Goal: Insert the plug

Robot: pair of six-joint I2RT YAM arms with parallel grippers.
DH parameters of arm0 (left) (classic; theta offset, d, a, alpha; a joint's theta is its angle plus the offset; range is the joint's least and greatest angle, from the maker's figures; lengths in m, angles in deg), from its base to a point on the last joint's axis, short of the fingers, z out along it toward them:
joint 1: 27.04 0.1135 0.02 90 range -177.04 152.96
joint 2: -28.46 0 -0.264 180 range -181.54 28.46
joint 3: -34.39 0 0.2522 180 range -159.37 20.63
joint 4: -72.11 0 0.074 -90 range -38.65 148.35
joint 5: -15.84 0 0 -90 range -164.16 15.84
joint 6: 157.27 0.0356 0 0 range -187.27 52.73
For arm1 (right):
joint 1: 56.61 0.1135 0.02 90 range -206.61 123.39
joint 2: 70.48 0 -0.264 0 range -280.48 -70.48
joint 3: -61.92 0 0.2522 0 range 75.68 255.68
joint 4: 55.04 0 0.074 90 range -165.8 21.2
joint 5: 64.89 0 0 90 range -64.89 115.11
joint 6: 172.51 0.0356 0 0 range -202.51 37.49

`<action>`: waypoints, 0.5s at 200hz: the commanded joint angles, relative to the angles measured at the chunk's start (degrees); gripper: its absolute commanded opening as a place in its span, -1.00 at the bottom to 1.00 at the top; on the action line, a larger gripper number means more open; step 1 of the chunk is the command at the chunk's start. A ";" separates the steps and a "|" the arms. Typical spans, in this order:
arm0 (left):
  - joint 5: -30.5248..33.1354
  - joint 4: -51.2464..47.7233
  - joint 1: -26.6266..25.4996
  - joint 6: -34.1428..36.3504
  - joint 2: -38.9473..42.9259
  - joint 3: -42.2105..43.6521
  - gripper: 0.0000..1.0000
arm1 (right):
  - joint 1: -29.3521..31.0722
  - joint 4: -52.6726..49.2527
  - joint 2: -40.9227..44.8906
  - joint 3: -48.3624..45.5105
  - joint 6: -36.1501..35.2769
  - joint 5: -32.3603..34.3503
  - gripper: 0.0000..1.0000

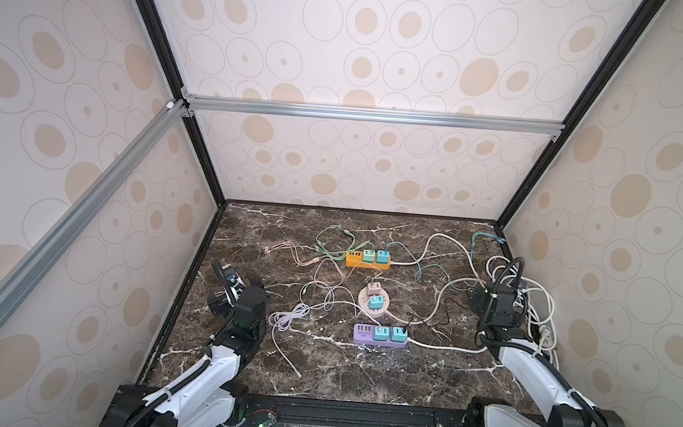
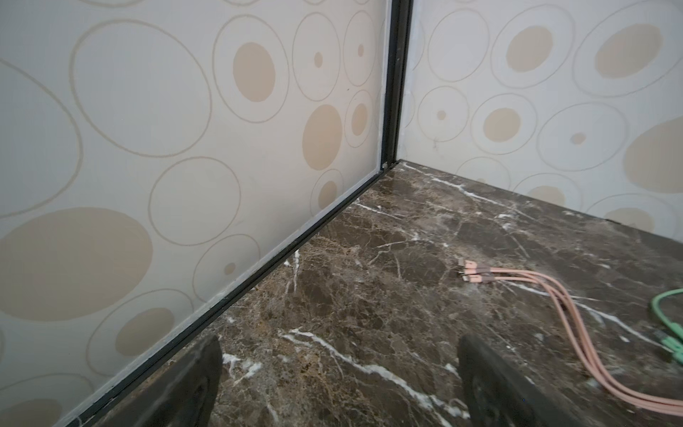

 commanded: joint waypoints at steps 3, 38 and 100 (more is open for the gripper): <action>-2.17 3.68 3.47 1.28 -4.39 -1.80 0.97 | -0.14 12.85 -3.13 -3.07 -9.95 -0.28 0.99; -10.28 7.45 8.02 3.18 -12.70 -3.62 0.97 | -0.19 28.40 -9.56 -5.69 -17.48 -11.65 0.99; -20.98 25.11 9.75 10.34 -23.43 -2.96 0.97 | -0.11 31.63 -11.38 -6.13 -24.80 -24.48 0.99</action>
